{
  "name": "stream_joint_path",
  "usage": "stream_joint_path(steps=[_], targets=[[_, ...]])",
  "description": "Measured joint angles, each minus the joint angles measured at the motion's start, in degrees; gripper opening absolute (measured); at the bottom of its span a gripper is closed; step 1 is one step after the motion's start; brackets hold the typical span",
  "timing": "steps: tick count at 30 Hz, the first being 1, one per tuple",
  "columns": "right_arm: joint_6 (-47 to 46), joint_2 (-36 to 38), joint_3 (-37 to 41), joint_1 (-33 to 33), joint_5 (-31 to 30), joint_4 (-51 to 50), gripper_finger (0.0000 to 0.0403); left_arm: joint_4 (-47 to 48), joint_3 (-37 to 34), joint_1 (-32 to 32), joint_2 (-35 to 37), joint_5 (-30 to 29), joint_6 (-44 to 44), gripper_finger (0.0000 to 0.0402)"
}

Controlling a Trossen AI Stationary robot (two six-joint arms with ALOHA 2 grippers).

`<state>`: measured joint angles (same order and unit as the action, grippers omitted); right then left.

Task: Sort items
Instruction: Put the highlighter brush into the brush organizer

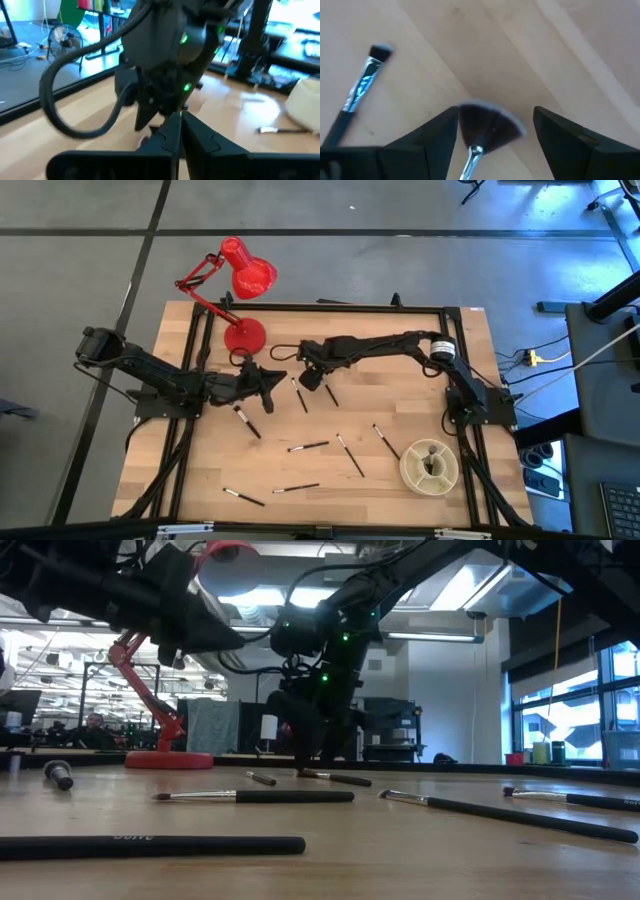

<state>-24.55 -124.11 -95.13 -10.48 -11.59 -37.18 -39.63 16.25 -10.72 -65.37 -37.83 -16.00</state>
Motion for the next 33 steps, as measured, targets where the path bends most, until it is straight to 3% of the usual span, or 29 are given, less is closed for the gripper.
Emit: stream_joint_path(steps=[13,22,33], targets=[[-0.3,-1.0,-0.1,-0.2,0.6,-2.2,0.0259,-0.5,0.0,0.0,-0.4,-1.4,0.2,0.0046],[-0.9,-1.2,0.0,-0.2,1.8,-0.4,0.0256,-0.3,0.0,0.1,-3.4,-2.1,-0.9,0.0044],[-1.9,-1.2,0.0,-0.2,1.5,-0.8,0.0171,1.6,0.0,2.0,-3.4,-1.5,-2.9,0.0031]])
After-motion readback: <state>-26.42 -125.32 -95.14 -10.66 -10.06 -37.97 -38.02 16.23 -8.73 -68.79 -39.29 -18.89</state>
